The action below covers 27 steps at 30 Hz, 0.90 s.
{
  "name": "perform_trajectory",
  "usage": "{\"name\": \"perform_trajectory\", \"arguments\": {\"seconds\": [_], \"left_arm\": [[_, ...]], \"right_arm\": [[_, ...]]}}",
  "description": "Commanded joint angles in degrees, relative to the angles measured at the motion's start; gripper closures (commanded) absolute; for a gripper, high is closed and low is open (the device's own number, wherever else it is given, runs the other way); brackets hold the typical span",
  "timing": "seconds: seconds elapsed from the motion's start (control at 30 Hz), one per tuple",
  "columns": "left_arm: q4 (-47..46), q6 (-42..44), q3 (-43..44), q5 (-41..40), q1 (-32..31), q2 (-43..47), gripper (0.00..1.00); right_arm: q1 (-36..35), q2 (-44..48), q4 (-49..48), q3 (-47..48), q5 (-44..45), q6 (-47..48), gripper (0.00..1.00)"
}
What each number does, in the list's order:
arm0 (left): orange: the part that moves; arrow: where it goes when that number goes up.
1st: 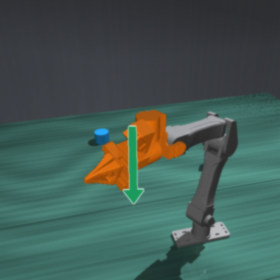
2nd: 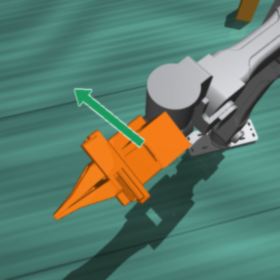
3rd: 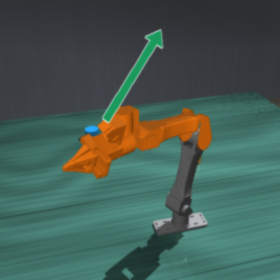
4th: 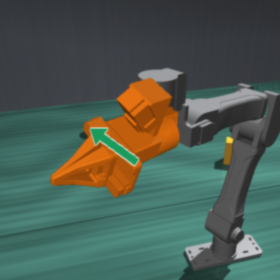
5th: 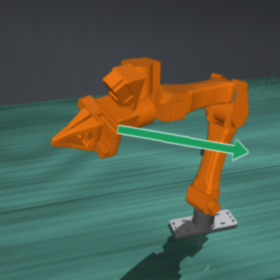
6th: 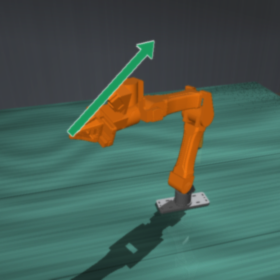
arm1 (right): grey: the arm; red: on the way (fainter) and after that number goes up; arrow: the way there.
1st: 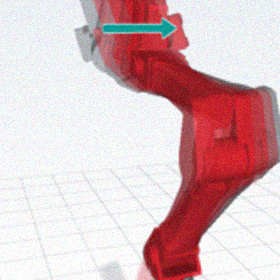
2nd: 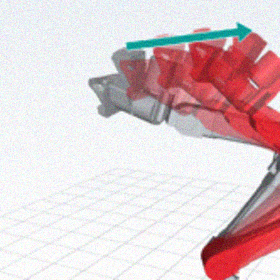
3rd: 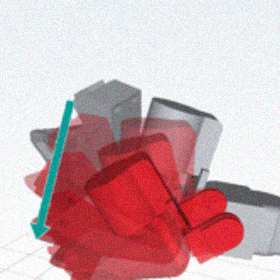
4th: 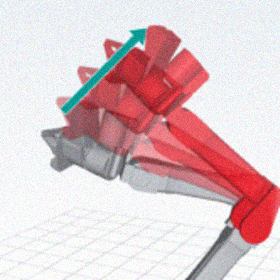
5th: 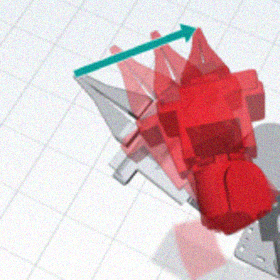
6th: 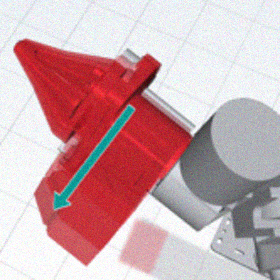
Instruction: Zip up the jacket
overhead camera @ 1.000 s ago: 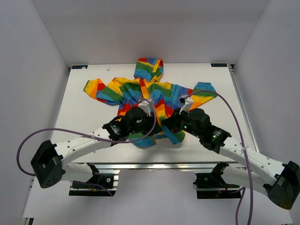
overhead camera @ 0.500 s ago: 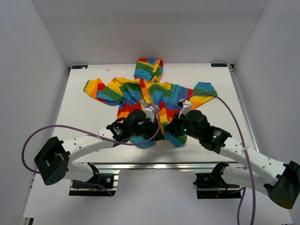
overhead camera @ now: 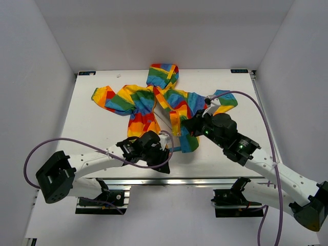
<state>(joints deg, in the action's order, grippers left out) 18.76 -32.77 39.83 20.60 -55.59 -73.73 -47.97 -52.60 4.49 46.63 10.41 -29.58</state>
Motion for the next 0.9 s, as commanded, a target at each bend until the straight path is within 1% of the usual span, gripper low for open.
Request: {"name": "perform_trajectory", "arguments": {"seconds": [0.0, 0.03, 0.07, 0.1, 0.13, 0.17, 0.2, 0.23, 0.3, 0.37, 0.43, 0.5, 0.63, 0.7, 0.87], "left_arm": [[2.9, 1.0, 2.3, -3.5, 0.0, 3.7, 0.53], [3.0, 0.9, 2.7, -4.5, 0.0, 4.6, 0.5], [3.5, 0.0, 3.6, -7.4, 0.0, 5.1, 0.38], [3.7, 0.0, 3.9, -8.8, 0.0, 5.5, 0.36], [3.9, -0.3, 4.2, -9.9, 0.0, 5.8, 0.32], [4.2, -0.5, 4.5, -10.8, 0.0, 6.1, 0.25], [4.7, -1.1, 5.3, -12.1, 0.0, 6.1, 0.17], [5.0, -1.2, 5.6, -13.7, 0.1, 6.1, 0.02], [6.5, -1.6, 6.4, -14.7, 1.1, 5.3, 0.02], [8.2, -1.6, 7.6, -15.9, 2.0, 4.6, 0.02], [9.8, -1.6, 8.1, -16.8, 3.3, 4.5, 0.02], [10.1, -1.6, 7.8, -17.0, 4.8, 5.5, 0.02], [9.5, -1.8, 6.7, -16.7, 6.7, 7.3, 0.02], [8.7, -2.2, 6.1, -16.5, 7.3, 7.6, 0.02], [5.2, -3.1, 5.4, -14.6, 7.3, 5.8, 0.02]], "right_arm": [[0.2, 0.3, -1.9, 1.7, 0.8, 0.7, 1.0], [0.2, 0.4, -1.7, 1.4, 1.0, 0.8, 1.0], [0.2, 0.4, -1.0, 1.2, 0.9, 1.2, 1.0], [0.2, 0.6, -0.5, 1.0, 1.0, 1.2, 1.0], [0.2, 0.7, 0.0, 0.7, 1.0, 1.2, 1.0], [0.2, 0.7, 0.4, 0.4, 1.0, 1.2, 1.0], [0.2, 0.8, 1.8, -0.3, 0.5, 1.5, 1.0], [0.2, 0.5, 3.0, -0.7, 0.1, 1.7, 1.0], [0.2, -0.3, 7.3, -1.7, -0.8, 1.7, 1.0], [0.2, -1.3, 8.8, -3.5, -2.7, 1.5, 1.0], [0.2, -1.9, 8.5, -7.1, -6.4, 0.6, 1.0], [0.1, -2.7, 6.9, -9.5, -9.1, 0.1, 1.0], [0.1, -5.8, 3.6, -14.3, -10.6, -2.0, 1.0], [-0.1, -8.2, 1.1, -15.2, -13.1, -2.7, 1.0], [-0.4, -12.4, -3.2, -16.4, -13.9, -2.6, 1.0]]}}
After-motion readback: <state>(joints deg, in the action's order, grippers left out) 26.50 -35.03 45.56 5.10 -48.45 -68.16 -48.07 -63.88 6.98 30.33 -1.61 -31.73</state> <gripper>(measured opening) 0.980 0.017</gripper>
